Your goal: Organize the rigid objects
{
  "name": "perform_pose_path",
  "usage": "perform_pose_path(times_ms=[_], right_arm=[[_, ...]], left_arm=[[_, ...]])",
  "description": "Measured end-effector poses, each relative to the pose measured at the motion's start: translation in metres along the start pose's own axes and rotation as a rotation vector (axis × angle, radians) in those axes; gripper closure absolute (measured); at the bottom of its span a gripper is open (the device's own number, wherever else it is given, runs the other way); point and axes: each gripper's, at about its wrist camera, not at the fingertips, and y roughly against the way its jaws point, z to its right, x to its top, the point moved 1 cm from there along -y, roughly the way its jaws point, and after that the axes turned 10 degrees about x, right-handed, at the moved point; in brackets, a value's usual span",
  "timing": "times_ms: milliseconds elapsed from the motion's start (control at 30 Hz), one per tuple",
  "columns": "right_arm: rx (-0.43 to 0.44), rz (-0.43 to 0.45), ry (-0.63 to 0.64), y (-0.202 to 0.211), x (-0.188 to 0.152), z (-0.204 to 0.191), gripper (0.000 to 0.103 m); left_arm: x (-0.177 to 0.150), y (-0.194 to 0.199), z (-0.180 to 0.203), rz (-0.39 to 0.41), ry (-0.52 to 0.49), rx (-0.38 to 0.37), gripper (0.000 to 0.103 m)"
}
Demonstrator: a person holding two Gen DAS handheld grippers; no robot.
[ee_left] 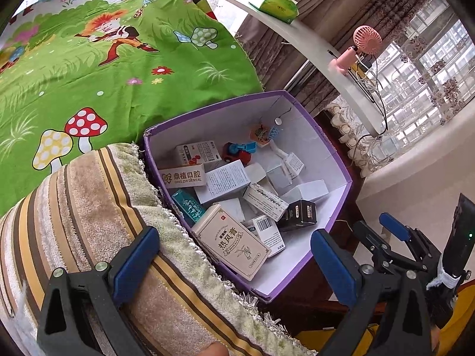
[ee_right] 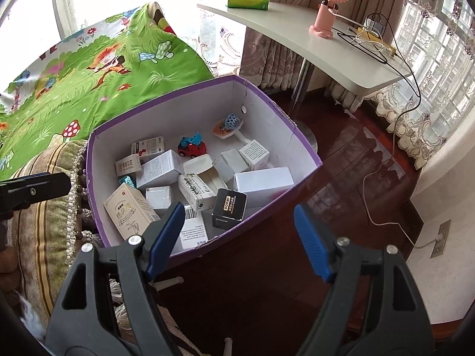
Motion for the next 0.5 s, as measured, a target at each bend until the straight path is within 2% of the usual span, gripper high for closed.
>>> perform_pose_path(times_ms=[133,500], right_arm=[[-0.003,-0.003,0.006,-0.0011,0.0004,-0.0013,0.024],[0.014,-0.011,0.010,-0.0025,0.0010,-0.0033,0.024]], left_arm=[[-0.0010,-0.0040,0.0042,-0.013,-0.027,0.034,0.000],[-0.0024,-0.0054,0.0067,-0.013,-0.046,0.054,0.000]])
